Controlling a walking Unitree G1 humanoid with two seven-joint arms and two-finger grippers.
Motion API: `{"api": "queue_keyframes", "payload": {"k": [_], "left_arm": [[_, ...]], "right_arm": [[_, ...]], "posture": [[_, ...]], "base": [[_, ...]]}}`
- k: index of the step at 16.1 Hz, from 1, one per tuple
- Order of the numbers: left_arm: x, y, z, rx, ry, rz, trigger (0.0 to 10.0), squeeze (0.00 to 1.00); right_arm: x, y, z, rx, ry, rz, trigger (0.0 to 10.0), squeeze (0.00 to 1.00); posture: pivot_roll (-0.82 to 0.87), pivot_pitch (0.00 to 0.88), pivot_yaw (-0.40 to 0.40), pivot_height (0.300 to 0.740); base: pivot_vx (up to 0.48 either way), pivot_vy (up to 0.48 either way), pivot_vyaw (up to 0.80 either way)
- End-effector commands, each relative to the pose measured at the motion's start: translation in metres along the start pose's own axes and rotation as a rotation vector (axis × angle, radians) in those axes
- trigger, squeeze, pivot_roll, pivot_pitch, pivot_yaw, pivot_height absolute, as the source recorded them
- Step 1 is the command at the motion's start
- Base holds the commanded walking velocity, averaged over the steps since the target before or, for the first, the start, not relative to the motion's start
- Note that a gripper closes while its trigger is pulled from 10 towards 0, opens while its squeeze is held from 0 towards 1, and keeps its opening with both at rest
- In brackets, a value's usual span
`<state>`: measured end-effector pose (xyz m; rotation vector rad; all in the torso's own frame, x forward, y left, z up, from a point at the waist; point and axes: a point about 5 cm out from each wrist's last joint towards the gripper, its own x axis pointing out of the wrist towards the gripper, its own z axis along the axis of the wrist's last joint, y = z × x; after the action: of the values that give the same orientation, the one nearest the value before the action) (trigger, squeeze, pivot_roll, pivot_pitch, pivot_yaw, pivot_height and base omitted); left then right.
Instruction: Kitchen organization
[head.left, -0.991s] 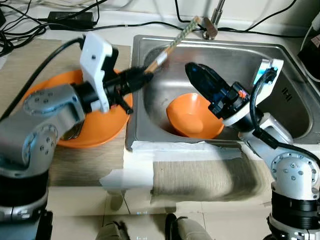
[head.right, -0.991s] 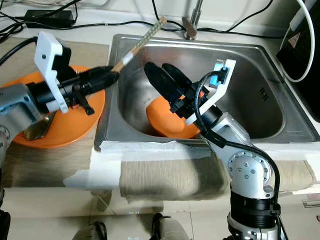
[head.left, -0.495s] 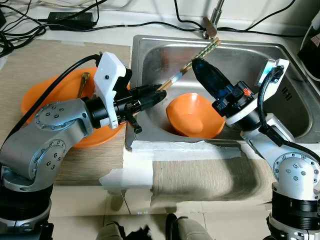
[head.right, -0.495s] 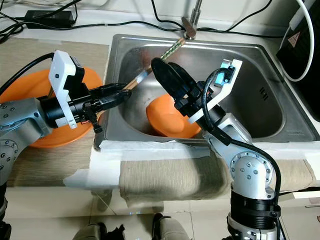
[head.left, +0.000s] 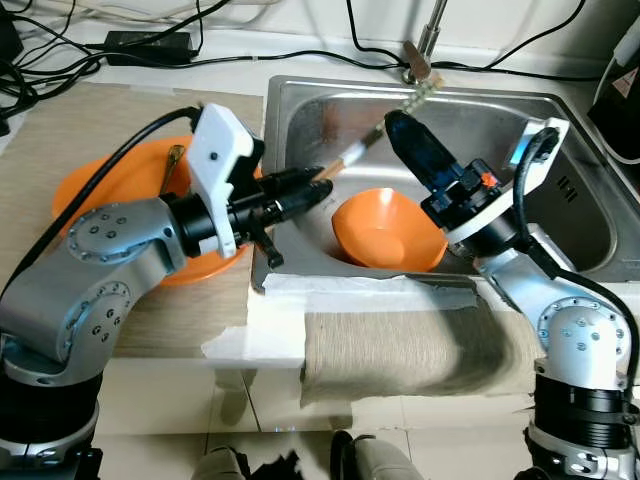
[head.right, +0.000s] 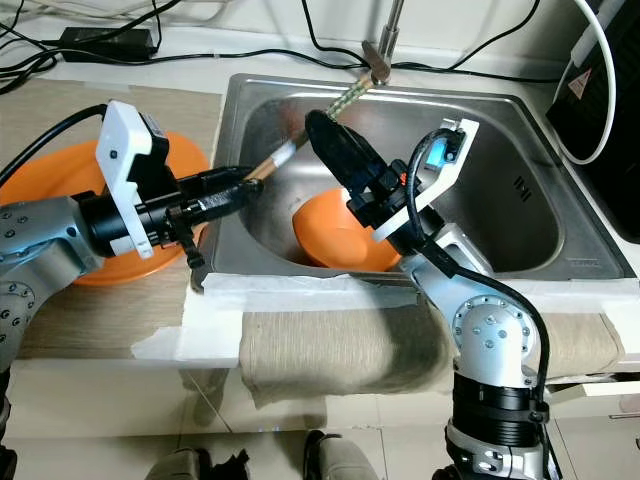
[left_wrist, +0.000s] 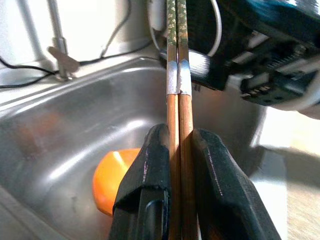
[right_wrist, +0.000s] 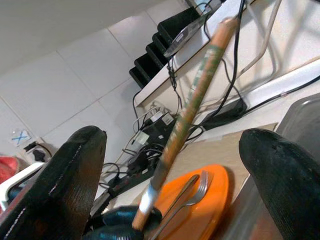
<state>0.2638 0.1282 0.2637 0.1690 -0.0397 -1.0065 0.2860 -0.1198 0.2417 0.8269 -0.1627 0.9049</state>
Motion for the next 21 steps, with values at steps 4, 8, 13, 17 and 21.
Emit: {"api": "queue_keyframes", "payload": {"k": [4, 8, 13, 17, 21], "left_arm": [[0.0033, -0.0108, 0.0002, 0.023, 0.011, -0.058, 0.0, 0.00], [0.0025, -0.0138, 0.0008, 0.022, 0.013, -0.074, 0.0, 0.00], [0.0027, -0.0139, 0.0026, 0.016, 0.004, -0.083, 0.0, 0.00], [0.0022, -0.0152, 0.0027, 0.019, 0.003, -0.098, 0.0, 0.00], [0.0022, -0.0164, 0.0028, 0.022, 0.001, -0.107, 0.0, 0.00]], "right_arm": [[0.0057, 0.0002, -0.0053, 0.027, 0.022, 0.001, 10.0, 0.00], [0.0058, -0.0015, -0.0080, 0.042, 0.030, -0.007, 10.0, 0.00], [0.0054, -0.0041, -0.0069, 0.053, 0.020, -0.021, 0.0, 0.00], [0.0046, -0.0037, -0.0066, 0.066, 0.014, -0.015, 0.0, 0.00], [0.0035, -0.0032, -0.0053, 0.084, 0.007, -0.009, 0.0, 0.00]], "posture": [[-0.15, 0.113, -0.082, 0.740], [-0.15, 0.129, -0.081, 0.740], [-0.15, 0.140, -0.077, 0.740], [-0.15, 0.140, -0.078, 0.740], [-0.16, 0.141, -0.079, 0.740]], "base": [[0.000, 0.000, 0.00], [0.000, 0.000, 0.00], [0.000, 0.000, 0.00], [0.000, 0.000, 0.00], [0.000, 0.000, 0.00]]}}
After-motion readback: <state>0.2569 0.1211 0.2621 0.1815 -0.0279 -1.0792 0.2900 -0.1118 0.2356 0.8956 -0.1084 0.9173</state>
